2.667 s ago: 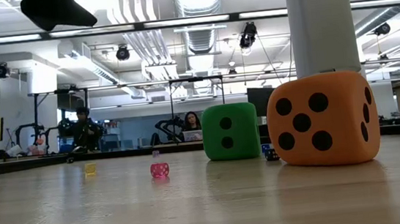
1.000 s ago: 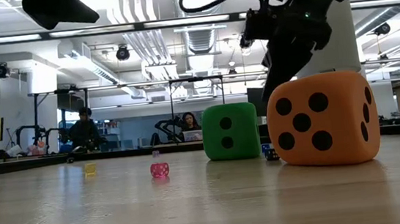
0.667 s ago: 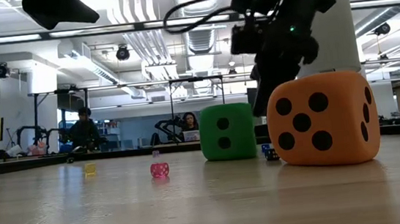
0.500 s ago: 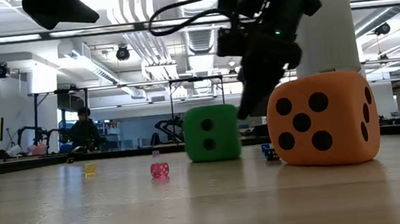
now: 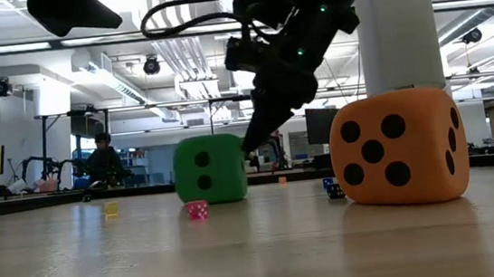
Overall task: Pick & Place Dice
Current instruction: Put the bottom large green dice into the yellow bin
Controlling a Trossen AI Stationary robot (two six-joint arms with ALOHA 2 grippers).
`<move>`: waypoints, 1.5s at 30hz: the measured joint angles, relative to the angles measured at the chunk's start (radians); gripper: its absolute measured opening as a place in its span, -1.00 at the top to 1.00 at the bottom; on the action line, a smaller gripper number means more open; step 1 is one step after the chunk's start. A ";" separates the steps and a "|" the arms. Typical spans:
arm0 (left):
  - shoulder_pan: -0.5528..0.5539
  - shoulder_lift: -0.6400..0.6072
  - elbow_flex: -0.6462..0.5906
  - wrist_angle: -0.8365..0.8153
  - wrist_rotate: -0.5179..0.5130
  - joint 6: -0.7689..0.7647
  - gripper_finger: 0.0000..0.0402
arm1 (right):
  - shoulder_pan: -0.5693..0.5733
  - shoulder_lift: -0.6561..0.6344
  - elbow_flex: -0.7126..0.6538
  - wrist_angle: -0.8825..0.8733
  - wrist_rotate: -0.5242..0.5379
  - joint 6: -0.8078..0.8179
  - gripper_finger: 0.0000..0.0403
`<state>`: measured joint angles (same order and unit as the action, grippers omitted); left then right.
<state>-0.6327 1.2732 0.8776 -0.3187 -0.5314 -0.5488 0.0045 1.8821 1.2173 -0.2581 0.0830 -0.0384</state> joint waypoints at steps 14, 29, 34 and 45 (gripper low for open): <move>0.000 0.000 0.000 -0.013 0.000 0.000 -0.93 | 0.009 -0.272 -0.141 -0.015 -0.001 0.005 0.96; 0.000 0.000 0.000 -0.016 0.000 0.000 -0.91 | 0.102 -0.737 -0.433 0.079 -0.004 -0.038 0.96; 0.000 0.000 0.000 -0.016 0.000 0.000 -0.92 | 0.115 -0.814 -0.455 0.078 -0.006 -0.021 0.96; 0.003 0.000 0.000 -0.015 0.000 0.000 -0.92 | 0.118 -0.773 -0.457 0.107 -0.006 0.025 0.96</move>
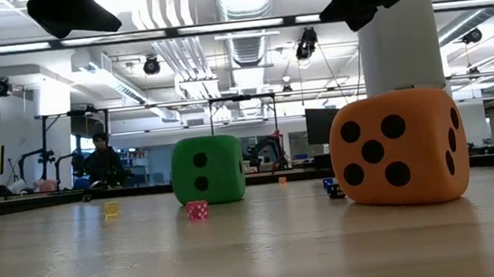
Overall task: Pick & Place Dice
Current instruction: Put the bottom large green dice into the yellow bin
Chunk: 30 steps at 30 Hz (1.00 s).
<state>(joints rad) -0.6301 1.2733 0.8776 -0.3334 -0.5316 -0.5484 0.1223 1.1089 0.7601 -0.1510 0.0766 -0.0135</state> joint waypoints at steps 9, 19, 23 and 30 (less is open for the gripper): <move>0.003 0.000 0.000 0.000 0.000 0.000 -0.91 | 0.000 0.040 0.005 0.021 -0.004 -0.041 0.88; 0.004 0.000 0.000 0.000 0.000 0.002 -0.91 | 0.000 0.039 0.006 0.022 -0.006 -0.039 0.54; 0.007 0.000 0.000 0.000 -0.009 0.094 -0.91 | 0.000 0.039 0.006 0.022 -0.006 -0.039 0.41; 0.059 0.000 0.000 0.004 -0.037 0.190 -0.91 | 0.000 0.039 0.006 0.021 -0.006 -0.033 0.25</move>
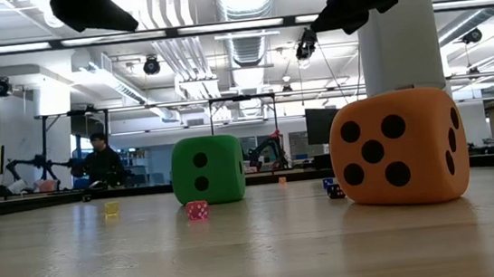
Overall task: Pick & Place Dice
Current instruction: Put the bottom large green dice into the yellow bin
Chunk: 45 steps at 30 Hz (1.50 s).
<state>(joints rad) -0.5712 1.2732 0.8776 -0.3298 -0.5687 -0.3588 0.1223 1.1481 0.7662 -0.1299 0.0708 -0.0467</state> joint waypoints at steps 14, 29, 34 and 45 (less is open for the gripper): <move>0.370 0.000 0.000 -0.006 0.383 0.246 -0.91 | 0.000 0.000 0.000 -0.023 0.000 0.017 0.17; 0.459 0.057 0.079 -0.008 0.451 0.353 -0.91 | 0.000 0.000 0.001 -0.021 0.000 0.012 0.15; 0.470 0.171 0.181 -0.112 0.451 0.396 -0.92 | 0.000 0.000 0.001 -0.022 0.000 0.011 0.16; 0.543 0.355 0.327 -0.275 0.477 0.404 -0.92 | 0.000 0.000 0.001 -0.025 0.001 0.013 0.15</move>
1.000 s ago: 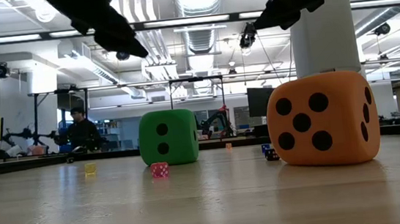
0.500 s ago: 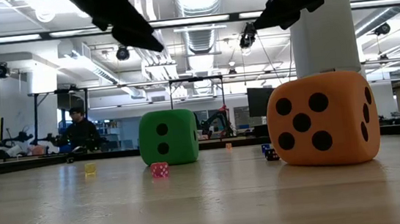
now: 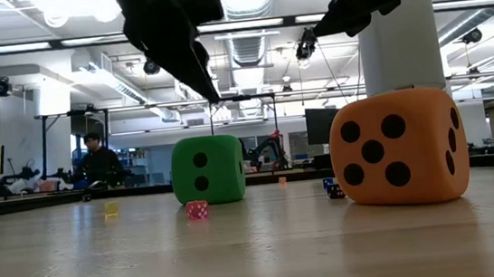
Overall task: Pick & Place Dice
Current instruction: Put the bottom large green dice into the yellow bin
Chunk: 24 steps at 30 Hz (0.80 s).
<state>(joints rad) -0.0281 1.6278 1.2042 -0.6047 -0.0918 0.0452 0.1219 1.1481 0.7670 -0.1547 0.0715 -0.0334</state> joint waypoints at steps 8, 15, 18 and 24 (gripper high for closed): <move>0.022 0.068 0.002 -0.003 0.041 -0.019 -0.91 | 0.000 0.000 0.000 0.000 0.000 0.003 0.13; 0.033 0.077 0.001 -0.020 0.041 -0.027 -0.91 | 0.000 0.000 0.000 0.000 0.000 0.003 0.14; 0.035 0.077 0.001 -0.028 0.041 -0.028 -0.91 | 0.000 0.000 0.000 0.000 0.000 0.004 0.13; 0.041 0.077 -0.036 -0.023 0.040 -0.042 -0.92 | 0.000 0.000 0.000 0.000 0.000 0.003 0.12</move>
<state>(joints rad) 0.0129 1.7046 1.1684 -0.6275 -0.0515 0.0030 0.1219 1.1481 0.7670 -0.1547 0.0715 -0.0299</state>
